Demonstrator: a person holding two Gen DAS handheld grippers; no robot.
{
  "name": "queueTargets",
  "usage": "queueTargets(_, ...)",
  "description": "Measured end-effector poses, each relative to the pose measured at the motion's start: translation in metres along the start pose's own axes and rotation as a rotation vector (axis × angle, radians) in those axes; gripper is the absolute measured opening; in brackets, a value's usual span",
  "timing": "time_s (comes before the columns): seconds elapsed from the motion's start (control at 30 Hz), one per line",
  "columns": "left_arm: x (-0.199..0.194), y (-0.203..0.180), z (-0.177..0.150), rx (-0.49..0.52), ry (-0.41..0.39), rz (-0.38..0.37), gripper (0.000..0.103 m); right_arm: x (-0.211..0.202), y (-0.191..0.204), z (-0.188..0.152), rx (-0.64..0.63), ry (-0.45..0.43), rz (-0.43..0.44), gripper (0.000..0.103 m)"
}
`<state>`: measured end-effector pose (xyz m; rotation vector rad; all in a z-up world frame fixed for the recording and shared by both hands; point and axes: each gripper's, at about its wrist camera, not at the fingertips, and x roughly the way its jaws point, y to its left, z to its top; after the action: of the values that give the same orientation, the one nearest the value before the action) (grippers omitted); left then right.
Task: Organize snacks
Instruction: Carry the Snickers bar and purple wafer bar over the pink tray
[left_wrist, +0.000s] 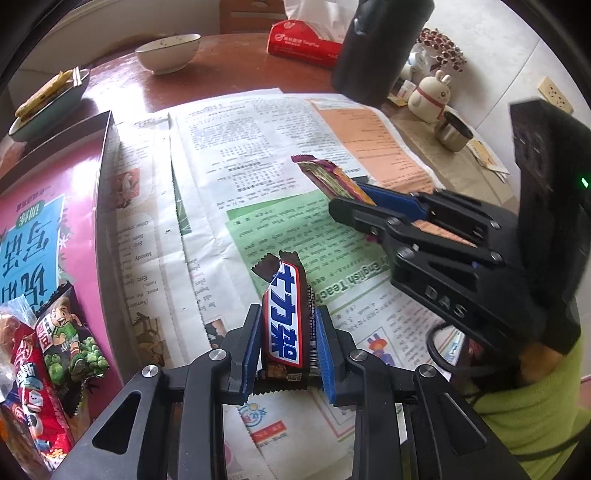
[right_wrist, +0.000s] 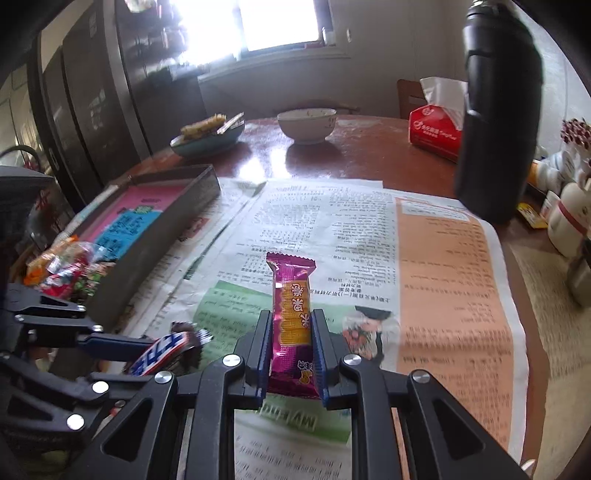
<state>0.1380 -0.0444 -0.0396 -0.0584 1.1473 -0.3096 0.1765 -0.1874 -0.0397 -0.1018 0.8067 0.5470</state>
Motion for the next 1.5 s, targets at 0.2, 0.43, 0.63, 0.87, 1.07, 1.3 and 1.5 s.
queueTargets(0.2,-0.015,-0.003,0.002,0.014,-0.035,-0.011,0.029,-0.026,0.001,-0.004,0.053,-0.058,0.015,0.021)
queueTargets(0.43,-0.035,0.002,0.001,0.010,-0.079,-0.012,0.029,-0.047,0.015,0.001,0.058,-0.113,0.026,0.021)
queueTargets(0.63,-0.057,0.011,-0.003,-0.008,-0.129,-0.005,0.029,-0.059,0.038,0.008,0.029,-0.148,0.060,0.021)
queueTargets(0.87,-0.093,0.041,-0.018,-0.075,-0.203,0.033,0.029,-0.063,0.081,0.023,-0.039,-0.177,0.140,0.021)
queueTargets(1.07,-0.114,0.074,-0.038,-0.150,-0.237,0.081,0.029,-0.051,0.117,0.033,-0.092,-0.164,0.212,0.020)
queueTargets(1.3,-0.127,0.108,-0.061,-0.228,-0.251,0.120,0.029,-0.033,0.158,0.035,-0.142,-0.130,0.285,0.020)
queueTargets(1.5,-0.132,0.129,-0.076,-0.278,-0.254,0.139,0.029,-0.016,0.183,0.036,-0.168,-0.097,0.321,0.021)
